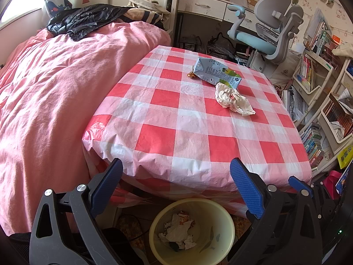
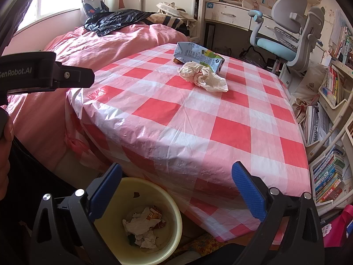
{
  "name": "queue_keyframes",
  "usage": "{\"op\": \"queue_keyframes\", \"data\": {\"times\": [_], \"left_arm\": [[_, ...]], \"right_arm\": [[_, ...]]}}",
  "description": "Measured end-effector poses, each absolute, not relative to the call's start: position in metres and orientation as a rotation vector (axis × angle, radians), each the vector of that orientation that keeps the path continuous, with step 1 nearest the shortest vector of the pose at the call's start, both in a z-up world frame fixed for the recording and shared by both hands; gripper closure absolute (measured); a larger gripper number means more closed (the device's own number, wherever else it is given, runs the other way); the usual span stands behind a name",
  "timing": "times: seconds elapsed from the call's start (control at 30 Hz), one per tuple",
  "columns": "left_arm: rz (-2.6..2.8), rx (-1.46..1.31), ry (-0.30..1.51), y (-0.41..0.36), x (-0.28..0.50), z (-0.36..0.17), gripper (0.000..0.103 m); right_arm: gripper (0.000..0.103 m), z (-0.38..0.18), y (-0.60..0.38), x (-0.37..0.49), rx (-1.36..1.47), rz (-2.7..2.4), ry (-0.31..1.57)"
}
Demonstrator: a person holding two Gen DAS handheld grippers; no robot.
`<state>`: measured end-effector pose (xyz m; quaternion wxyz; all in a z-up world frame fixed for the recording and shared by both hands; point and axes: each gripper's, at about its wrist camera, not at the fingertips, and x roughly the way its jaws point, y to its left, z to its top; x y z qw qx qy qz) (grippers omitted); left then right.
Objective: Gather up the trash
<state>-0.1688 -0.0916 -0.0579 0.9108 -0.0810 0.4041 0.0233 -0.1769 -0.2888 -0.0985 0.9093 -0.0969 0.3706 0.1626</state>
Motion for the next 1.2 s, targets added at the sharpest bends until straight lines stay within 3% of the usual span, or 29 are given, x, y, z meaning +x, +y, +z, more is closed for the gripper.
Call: {"op": "queue_keyframes", "data": {"times": [0.87,1.2], "left_arm": [[0.037,-0.169,0.84,-0.091,-0.169,-0.057,0.009],[-0.044,-0.114,0.75,-0.086,-0.153,-0.012,0.009]], "right_arm": [[0.007,-0.091,-0.291,-0.175,-0.165,0.334,0.748],[0.007,-0.052,-0.305,-0.136,-0.153,0.383,0.705]]}}
